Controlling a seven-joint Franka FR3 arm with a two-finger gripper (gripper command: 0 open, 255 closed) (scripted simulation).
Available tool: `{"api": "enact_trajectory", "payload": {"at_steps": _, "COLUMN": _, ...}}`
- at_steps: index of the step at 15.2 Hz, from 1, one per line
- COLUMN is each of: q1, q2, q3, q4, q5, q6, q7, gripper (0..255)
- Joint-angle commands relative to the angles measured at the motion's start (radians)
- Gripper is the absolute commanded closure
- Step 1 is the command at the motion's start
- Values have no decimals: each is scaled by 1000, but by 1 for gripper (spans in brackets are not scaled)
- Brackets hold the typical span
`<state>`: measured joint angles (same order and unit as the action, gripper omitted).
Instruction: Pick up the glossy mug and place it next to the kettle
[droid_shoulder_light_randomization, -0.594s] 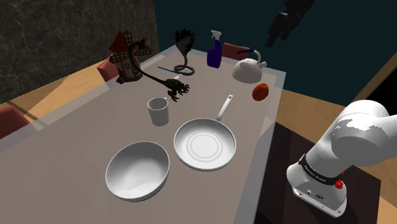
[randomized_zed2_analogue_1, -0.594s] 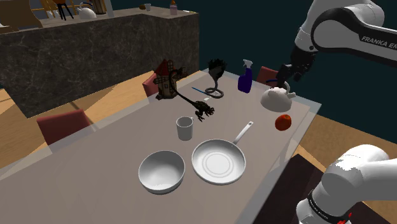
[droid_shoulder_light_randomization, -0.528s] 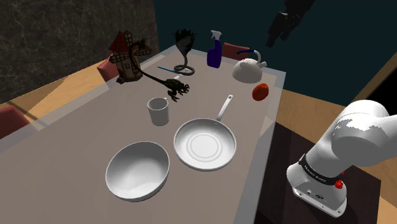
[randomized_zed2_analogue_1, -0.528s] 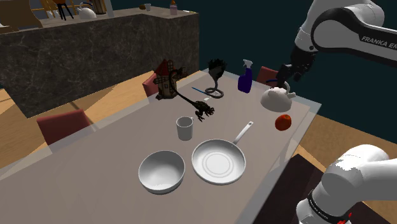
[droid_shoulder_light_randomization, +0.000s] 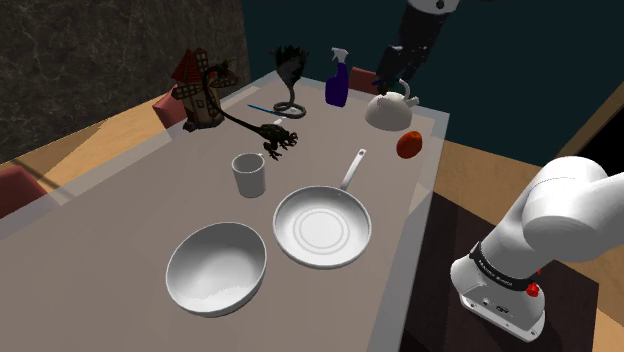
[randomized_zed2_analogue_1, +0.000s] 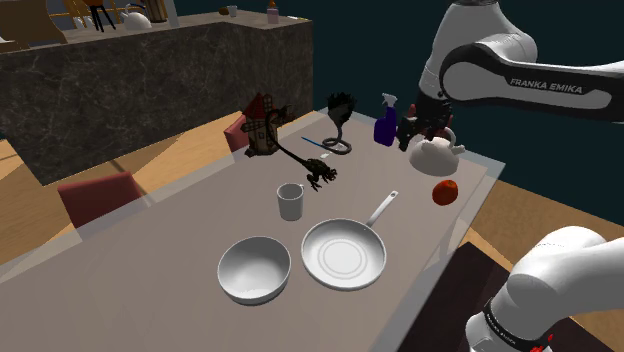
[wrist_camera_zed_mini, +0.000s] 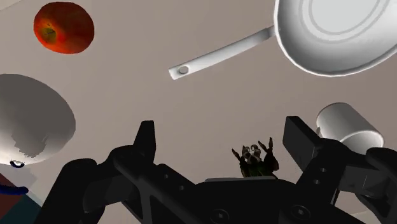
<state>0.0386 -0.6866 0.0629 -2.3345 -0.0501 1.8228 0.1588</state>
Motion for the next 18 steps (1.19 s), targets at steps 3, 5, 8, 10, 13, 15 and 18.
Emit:
{"api": "enact_trajectory", "payload": {"at_steps": 3, "q1": 16, "q2": 101, "q3": 61, "q4": 15, "q5": 16, "q6": 79, "q7": 70, "gripper": 0}}
{"api": "enact_trajectory", "payload": {"at_steps": 5, "q1": 22, "q2": 157, "q3": 91, "q4": 29, "q5": 20, "q6": 117, "q7": 105, "gripper": 0}}
{"api": "enact_trajectory", "payload": {"at_steps": 8, "q1": 29, "q2": 247, "q3": 136, "q4": 60, "q5": 17, "q6": 170, "q7": 159, "gripper": 0}}
{"api": "enact_trajectory", "payload": {"at_steps": 10, "q1": 32, "q2": 310, "q3": 165, "q4": 87, "q5": 10, "q6": 202, "q7": 196, "gripper": 0}}
{"api": "enact_trajectory", "payload": {"at_steps": 13, "q1": 37, "q2": 409, "q3": 207, "q4": 136, "q5": -10, "q6": 243, "q7": 254, "gripper": 0}}
{"api": "enact_trajectory", "payload": {"at_steps": 15, "q1": 40, "q2": 479, "q3": 234, "q4": 175, "q5": -30, "q6": 266, "q7": 295, "gripper": 0}}
{"api": "enact_trajectory", "payload": {"at_steps": 18, "q1": 48, "q2": 587, "q3": 268, "q4": 242, "q5": -70, "q6": 293, "q7": 359, "gripper": 0}}
